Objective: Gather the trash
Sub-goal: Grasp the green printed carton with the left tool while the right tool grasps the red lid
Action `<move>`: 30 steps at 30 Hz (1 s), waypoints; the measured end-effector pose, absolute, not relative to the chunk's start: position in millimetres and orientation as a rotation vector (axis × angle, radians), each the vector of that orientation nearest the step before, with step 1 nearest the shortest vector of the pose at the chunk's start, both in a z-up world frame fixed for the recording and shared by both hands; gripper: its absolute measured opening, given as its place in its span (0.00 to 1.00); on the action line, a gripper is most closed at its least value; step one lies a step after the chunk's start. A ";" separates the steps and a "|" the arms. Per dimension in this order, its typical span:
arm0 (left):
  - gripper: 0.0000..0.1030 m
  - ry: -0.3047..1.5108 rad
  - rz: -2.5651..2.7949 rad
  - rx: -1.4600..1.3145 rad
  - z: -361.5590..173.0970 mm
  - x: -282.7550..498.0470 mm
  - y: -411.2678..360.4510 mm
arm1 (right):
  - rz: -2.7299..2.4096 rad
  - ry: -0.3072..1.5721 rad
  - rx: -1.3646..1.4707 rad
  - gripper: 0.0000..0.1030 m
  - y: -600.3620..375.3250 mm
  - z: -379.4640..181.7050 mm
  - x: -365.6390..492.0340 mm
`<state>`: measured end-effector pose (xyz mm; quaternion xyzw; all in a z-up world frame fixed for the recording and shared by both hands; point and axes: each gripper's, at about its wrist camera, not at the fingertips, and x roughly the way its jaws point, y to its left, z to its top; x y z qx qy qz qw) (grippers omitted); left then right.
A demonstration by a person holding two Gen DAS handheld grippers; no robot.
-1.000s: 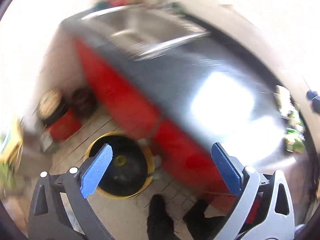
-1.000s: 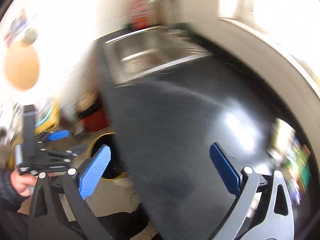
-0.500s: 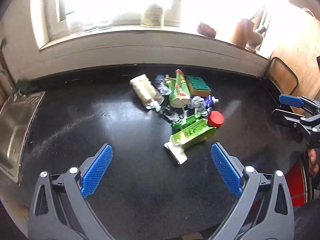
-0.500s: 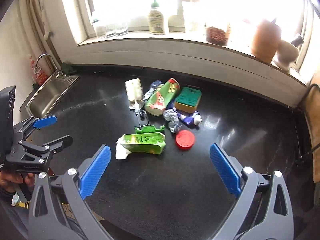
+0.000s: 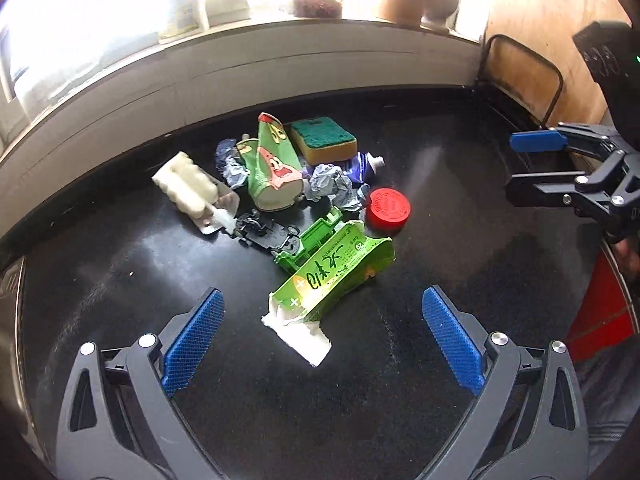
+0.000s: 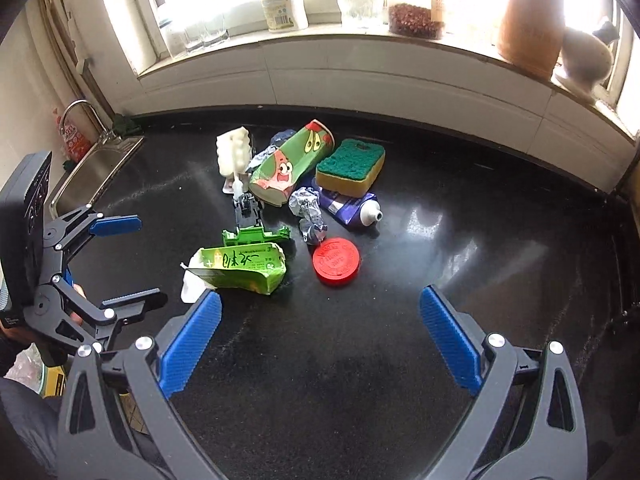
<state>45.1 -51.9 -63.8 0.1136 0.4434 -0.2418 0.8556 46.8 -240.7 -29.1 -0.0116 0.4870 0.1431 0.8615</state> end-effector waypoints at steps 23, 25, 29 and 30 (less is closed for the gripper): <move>0.66 0.999 -0.545 0.339 -154.9 98.7 -77.1 | 0.445 1.166 -0.292 0.48 -212.1 -151.9 140.4; 0.47 1.009 -0.543 0.341 -150.6 95.5 -78.8 | 0.444 1.182 -0.289 0.48 -207.8 -151.4 140.5; 0.33 1.035 -0.532 0.301 -141.4 87.6 -79.8 | 0.417 1.189 -0.255 0.48 -208.1 -143.2 132.1; 0.33 1.030 -0.525 0.298 -137.0 83.3 -80.0 | 0.408 1.183 -0.231 0.48 -210.0 -137.8 127.6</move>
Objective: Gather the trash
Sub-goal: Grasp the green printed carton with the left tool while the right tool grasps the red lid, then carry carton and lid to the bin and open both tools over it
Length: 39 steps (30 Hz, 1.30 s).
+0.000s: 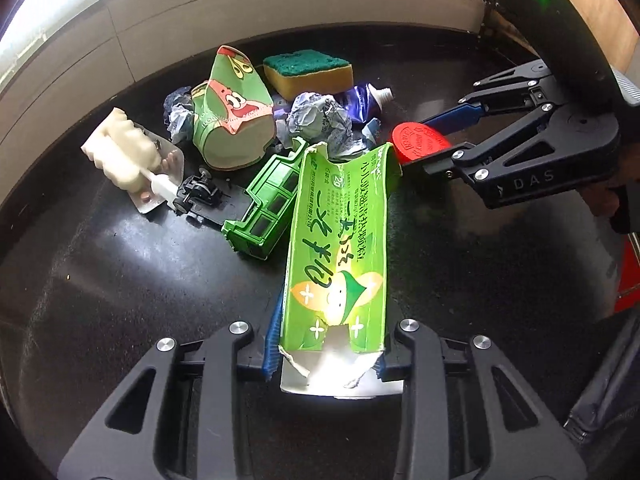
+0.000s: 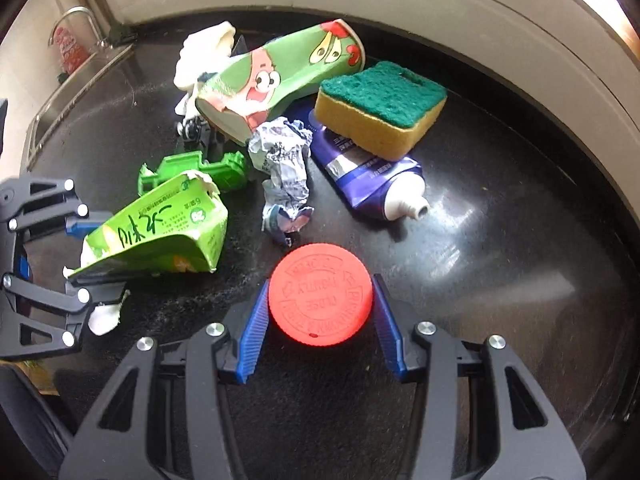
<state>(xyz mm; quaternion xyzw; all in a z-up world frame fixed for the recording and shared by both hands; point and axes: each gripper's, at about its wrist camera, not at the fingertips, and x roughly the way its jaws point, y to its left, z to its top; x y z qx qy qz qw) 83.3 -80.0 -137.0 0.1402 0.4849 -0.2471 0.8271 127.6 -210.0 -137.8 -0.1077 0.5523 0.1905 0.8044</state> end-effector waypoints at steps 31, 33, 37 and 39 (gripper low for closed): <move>0.32 0.954 -0.220 0.081 -23.5 5.4 -18.3 | 0.411 0.983 -0.168 0.48 -187.8 -18.2 44.2; 0.33 0.942 -0.151 0.047 -16.7 -2.9 6.0 | 0.472 0.963 -0.189 0.48 -159.8 -11.9 48.5; 0.33 0.919 0.041 -0.017 -4.1 -34.6 63.5 | 0.620 0.932 -0.230 0.48 -93.7 -2.8 49.7; 0.32 0.920 0.148 -0.053 -2.7 -54.1 94.5 | 0.724 0.922 -0.270 0.48 -46.3 -1.8 43.3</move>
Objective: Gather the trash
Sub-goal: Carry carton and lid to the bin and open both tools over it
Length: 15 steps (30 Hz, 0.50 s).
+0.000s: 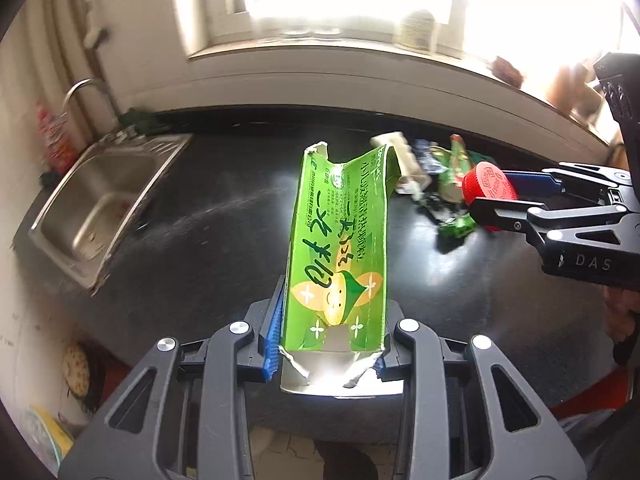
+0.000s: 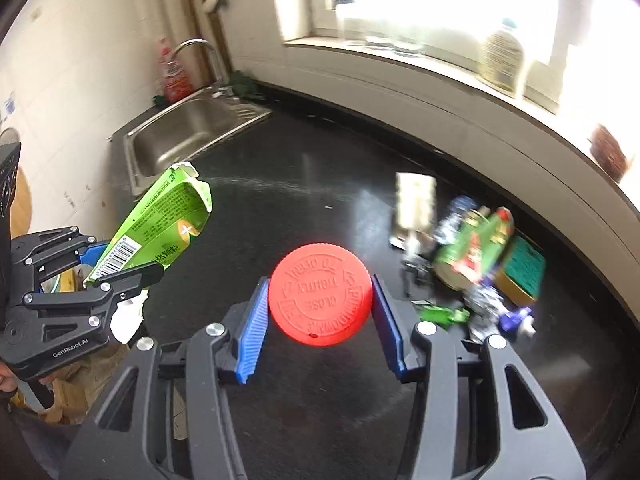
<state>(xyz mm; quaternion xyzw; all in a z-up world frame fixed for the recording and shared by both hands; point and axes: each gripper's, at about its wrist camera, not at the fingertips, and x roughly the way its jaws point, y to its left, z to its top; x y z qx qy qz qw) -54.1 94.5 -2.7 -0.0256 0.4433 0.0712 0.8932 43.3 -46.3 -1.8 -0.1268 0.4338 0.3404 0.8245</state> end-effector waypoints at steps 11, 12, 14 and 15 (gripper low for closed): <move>0.33 1.019 0.670 -0.323 -59.0 -213.2 248.3 | 1.261 1.004 -0.453 0.48 176.0 -41.7 -67.0; 0.33 1.031 0.697 -0.349 -67.0 -225.4 256.2 | 1.300 1.022 -0.472 0.48 194.0 -48.1 -80.2; 0.33 1.063 0.742 -0.414 -89.4 -252.4 273.3 | 1.356 1.057 -0.511 0.48 224.7 -62.8 -104.1; 0.33 1.075 0.756 -0.440 -99.5 -262.6 279.5 | 1.372 1.075 -0.529 0.48 235.5 -69.5 -114.3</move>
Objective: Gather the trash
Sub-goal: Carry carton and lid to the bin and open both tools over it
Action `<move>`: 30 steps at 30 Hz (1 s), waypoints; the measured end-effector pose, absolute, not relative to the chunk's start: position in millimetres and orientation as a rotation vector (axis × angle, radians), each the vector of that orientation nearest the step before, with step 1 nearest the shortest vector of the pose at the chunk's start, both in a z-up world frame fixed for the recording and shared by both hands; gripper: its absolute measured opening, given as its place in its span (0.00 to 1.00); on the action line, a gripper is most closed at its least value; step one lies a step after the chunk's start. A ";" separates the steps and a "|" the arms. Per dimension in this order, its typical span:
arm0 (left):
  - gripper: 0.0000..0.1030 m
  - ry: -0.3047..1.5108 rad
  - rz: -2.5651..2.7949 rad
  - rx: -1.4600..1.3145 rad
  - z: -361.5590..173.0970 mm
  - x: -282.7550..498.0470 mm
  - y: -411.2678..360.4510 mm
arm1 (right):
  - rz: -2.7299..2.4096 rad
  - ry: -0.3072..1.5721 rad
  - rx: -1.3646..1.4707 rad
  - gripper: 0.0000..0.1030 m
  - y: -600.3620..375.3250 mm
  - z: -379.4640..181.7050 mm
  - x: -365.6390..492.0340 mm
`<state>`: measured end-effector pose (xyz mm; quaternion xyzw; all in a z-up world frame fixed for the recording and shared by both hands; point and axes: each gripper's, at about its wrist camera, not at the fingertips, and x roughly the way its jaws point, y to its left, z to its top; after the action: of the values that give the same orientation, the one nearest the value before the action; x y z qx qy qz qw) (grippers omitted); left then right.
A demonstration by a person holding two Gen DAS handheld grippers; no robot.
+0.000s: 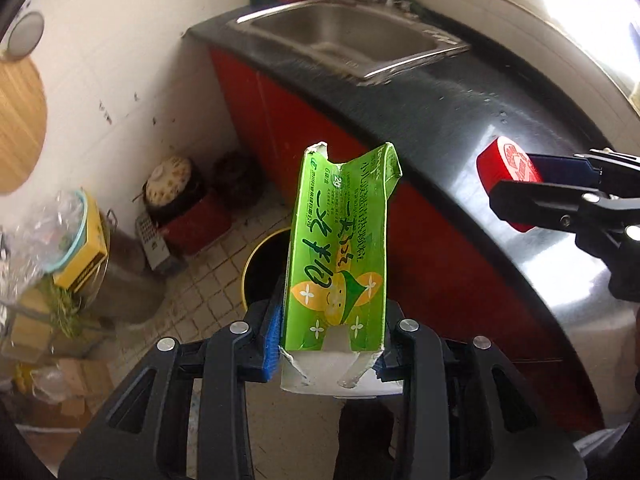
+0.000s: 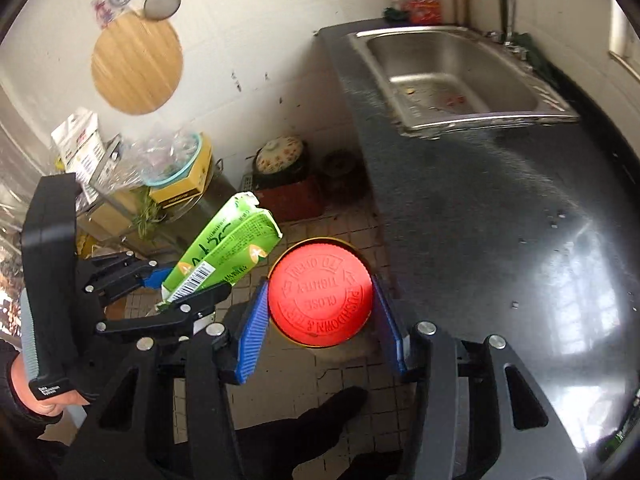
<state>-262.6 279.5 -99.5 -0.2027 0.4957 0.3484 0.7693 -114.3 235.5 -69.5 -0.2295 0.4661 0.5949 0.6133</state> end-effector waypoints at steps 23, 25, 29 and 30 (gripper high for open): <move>0.71 1.097 0.713 -0.615 -230.2 -298.9 367.1 | 1.374 1.119 -0.774 0.71 361.9 -164.9 -155.6; 0.72 1.102 0.713 -0.605 -225.7 -299.6 366.4 | 1.371 1.107 -0.766 0.72 357.8 -156.9 -152.2; 0.84 1.081 0.715 -0.546 -206.2 -299.7 358.0 | 1.336 1.081 -0.698 0.78 330.1 -125.0 -134.6; 0.84 1.072 0.709 -0.524 -199.1 -298.6 353.9 | 1.324 1.080 -0.678 0.79 320.8 -116.8 -128.6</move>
<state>-298.5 353.9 -199.1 -0.2413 0.4941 0.3267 0.7687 -128.6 320.8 -116.8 -0.2933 0.4670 0.5725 0.6067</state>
